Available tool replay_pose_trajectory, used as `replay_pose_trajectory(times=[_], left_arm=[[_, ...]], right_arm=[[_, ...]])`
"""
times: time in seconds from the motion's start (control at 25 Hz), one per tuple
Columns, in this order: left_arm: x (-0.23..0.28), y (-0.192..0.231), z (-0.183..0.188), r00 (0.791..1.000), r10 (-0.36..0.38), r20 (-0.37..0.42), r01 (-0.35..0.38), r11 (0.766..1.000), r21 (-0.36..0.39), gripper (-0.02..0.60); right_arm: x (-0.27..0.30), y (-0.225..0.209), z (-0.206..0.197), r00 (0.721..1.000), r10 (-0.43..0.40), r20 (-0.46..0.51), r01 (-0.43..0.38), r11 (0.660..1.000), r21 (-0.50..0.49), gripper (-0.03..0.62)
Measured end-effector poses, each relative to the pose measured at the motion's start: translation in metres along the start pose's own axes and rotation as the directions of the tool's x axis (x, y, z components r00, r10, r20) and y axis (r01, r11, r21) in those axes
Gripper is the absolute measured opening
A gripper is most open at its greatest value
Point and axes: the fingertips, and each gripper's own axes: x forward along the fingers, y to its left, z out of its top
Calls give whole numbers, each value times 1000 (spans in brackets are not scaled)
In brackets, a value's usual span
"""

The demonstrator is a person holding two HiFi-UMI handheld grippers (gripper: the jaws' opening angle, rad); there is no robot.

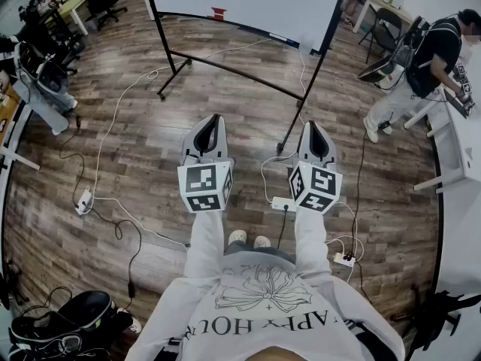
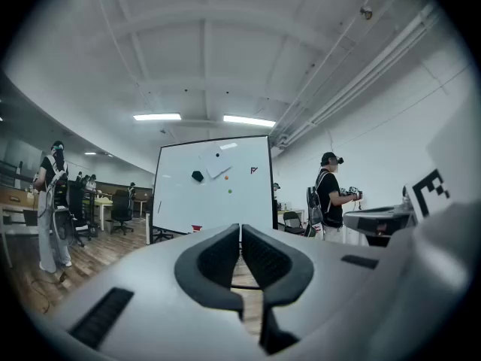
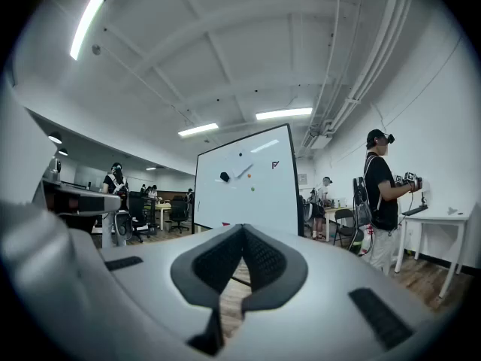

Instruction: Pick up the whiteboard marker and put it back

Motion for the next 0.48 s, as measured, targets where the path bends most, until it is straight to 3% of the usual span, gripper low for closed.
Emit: replay_pose_trajectory(times=[0.48], left_arm=[[1,14,-2,1000,7,-8,-7,1000,-9,11]], right_arm=[[7,10,-3,1000,-2,-12,2,1000,0,3]])
